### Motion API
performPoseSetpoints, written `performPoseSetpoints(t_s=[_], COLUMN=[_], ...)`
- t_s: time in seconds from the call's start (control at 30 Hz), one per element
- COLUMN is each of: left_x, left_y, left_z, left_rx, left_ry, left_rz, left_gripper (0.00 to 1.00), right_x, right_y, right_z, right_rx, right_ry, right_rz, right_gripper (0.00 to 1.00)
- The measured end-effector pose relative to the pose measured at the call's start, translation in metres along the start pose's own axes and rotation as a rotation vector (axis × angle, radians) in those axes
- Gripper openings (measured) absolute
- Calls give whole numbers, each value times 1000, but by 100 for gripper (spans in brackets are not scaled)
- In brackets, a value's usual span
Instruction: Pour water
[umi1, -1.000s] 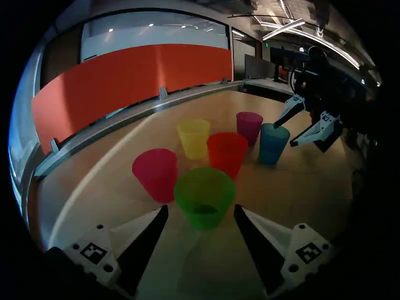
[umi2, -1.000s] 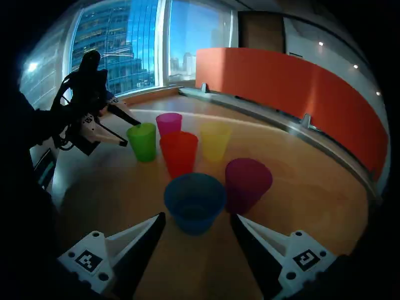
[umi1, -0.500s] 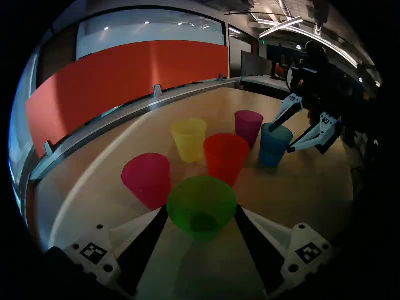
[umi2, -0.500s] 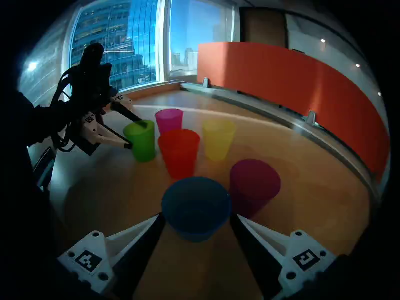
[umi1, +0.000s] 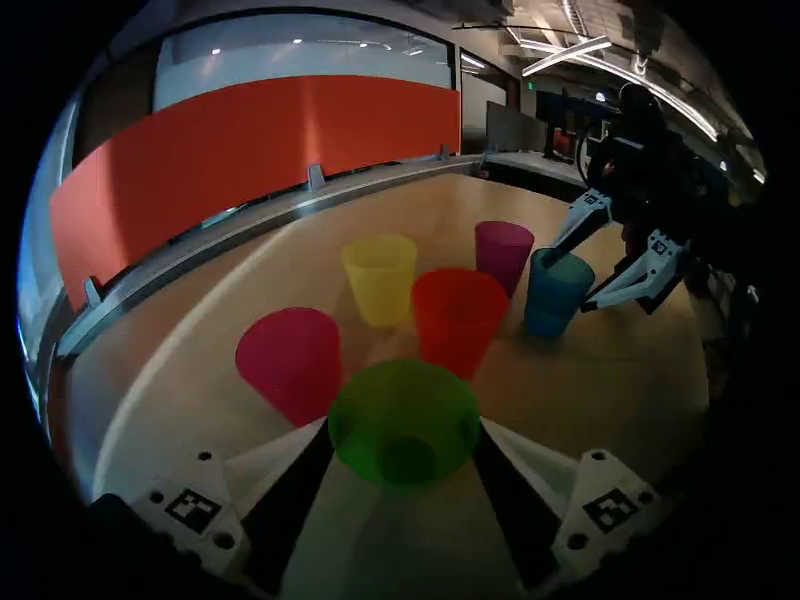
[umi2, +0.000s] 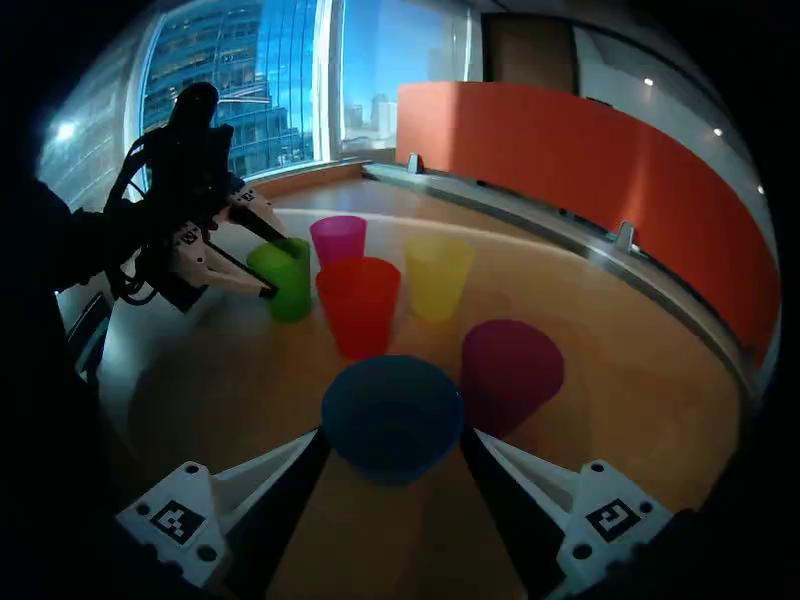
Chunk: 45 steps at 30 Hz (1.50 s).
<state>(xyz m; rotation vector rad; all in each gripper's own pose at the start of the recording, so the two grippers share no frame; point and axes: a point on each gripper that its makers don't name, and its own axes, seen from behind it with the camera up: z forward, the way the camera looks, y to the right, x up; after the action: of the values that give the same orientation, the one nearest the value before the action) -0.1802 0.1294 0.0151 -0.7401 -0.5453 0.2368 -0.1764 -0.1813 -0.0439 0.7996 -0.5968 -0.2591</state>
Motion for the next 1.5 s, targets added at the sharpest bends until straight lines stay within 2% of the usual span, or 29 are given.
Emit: performPoseSetpoints(t_s=[0.17,0.5,0.57,0.77,0.9,1.2,1.5], left_x=[0,0,0,-1,1,15,32], left_y=[-1,2,2,2,5,11,12], left_z=[0,0,0,-1,-4,-17,-40], left_rx=[-5,1,2,12,15,22,48], left_ry=[2,-2,-2,-2,2,42,94], left_rz=[-14,12,9,15,20,14,19], left_gripper=[87,87,87,87,87,87,87], right_x=[1,3,3,3,4,16,44], right_y=[-1,1,0,-5,-10,-13,-15], right_z=[2,8,10,10,9,2,-11], right_rx=[2,-16,-15,-12,-5,-10,-24], right_ry=[-1,-3,-3,7,16,62,135], right_rz=[-1,-22,-27,-40,-29,-17,-15], right_gripper=[100,99,91,89,89,89,89])
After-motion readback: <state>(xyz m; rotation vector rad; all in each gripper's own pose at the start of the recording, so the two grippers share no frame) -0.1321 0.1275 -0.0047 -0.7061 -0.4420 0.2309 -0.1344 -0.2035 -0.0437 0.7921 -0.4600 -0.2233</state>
